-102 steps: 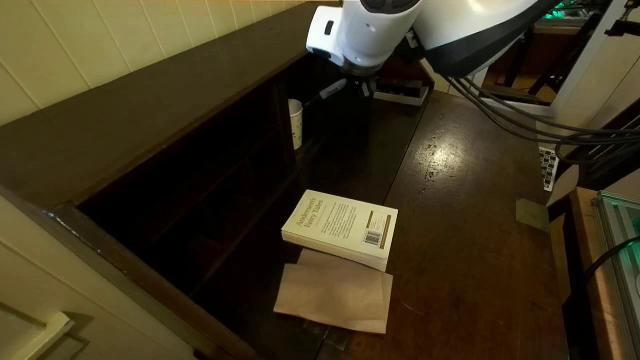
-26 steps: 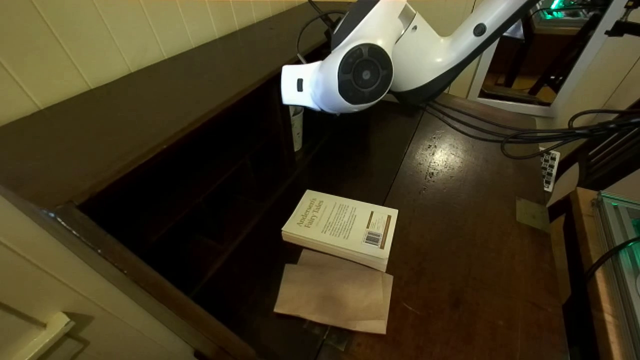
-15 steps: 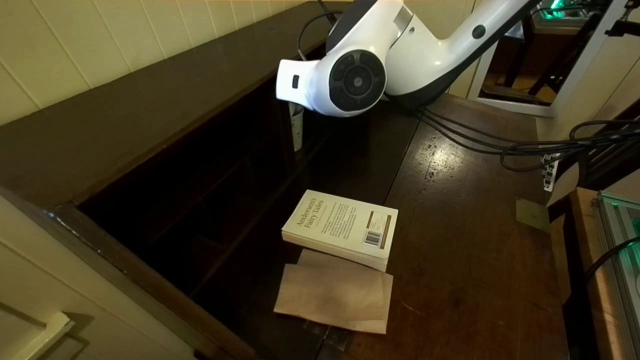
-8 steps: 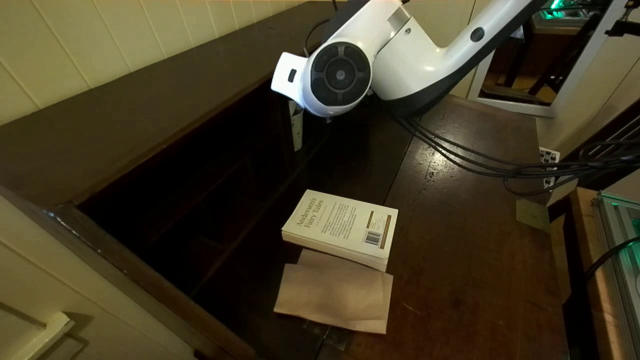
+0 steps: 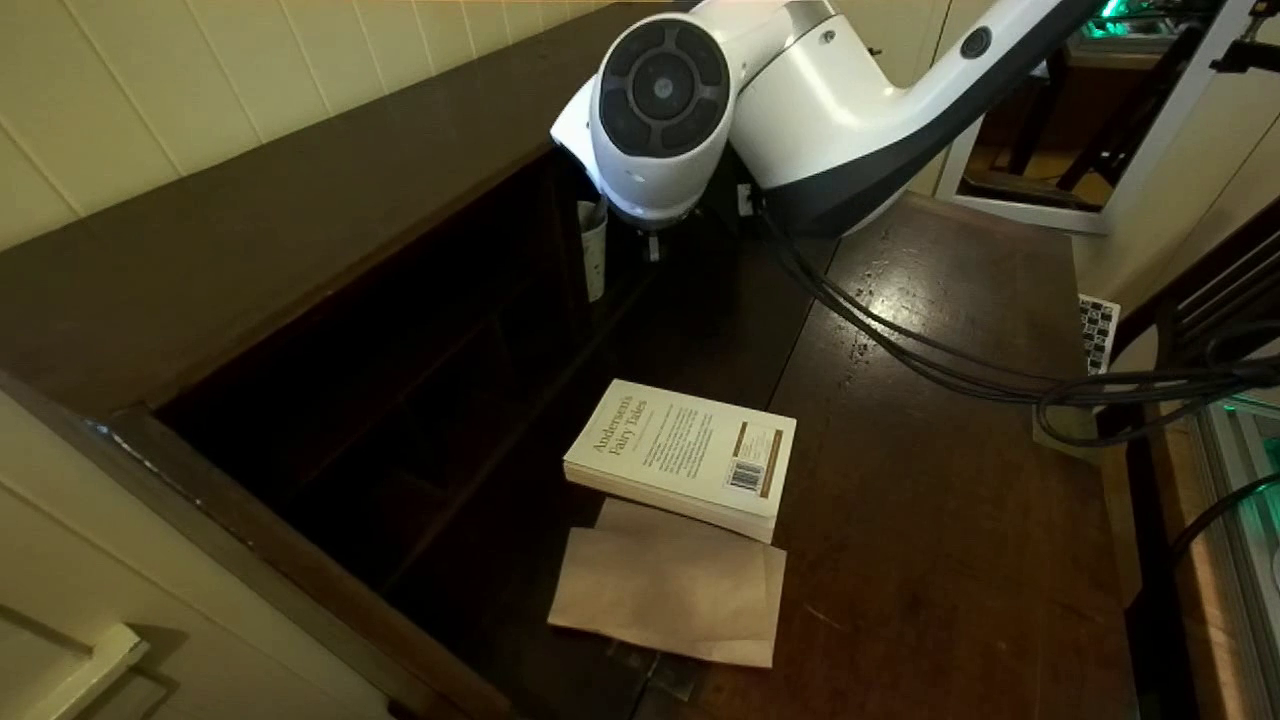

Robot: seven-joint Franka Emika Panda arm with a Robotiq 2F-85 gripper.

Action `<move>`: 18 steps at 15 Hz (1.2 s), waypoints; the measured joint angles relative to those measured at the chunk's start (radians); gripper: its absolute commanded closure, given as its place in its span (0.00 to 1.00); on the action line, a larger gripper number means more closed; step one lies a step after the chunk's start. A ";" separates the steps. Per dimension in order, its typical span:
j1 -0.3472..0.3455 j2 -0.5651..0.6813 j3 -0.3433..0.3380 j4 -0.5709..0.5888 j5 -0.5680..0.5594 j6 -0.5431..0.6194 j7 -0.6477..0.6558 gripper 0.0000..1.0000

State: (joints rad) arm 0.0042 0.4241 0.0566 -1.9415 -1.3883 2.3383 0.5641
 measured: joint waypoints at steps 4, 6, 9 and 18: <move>-0.002 -0.071 -0.009 -0.067 0.084 0.040 0.132 1.00; -0.003 -0.110 -0.020 -0.108 0.112 0.070 0.207 1.00; -0.010 -0.163 -0.043 -0.160 0.137 0.120 0.319 0.81; -0.081 -0.296 -0.142 -0.293 0.108 0.464 0.534 0.19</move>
State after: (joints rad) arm -0.0765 0.1279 -0.0849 -2.2342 -1.2803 2.8020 1.0979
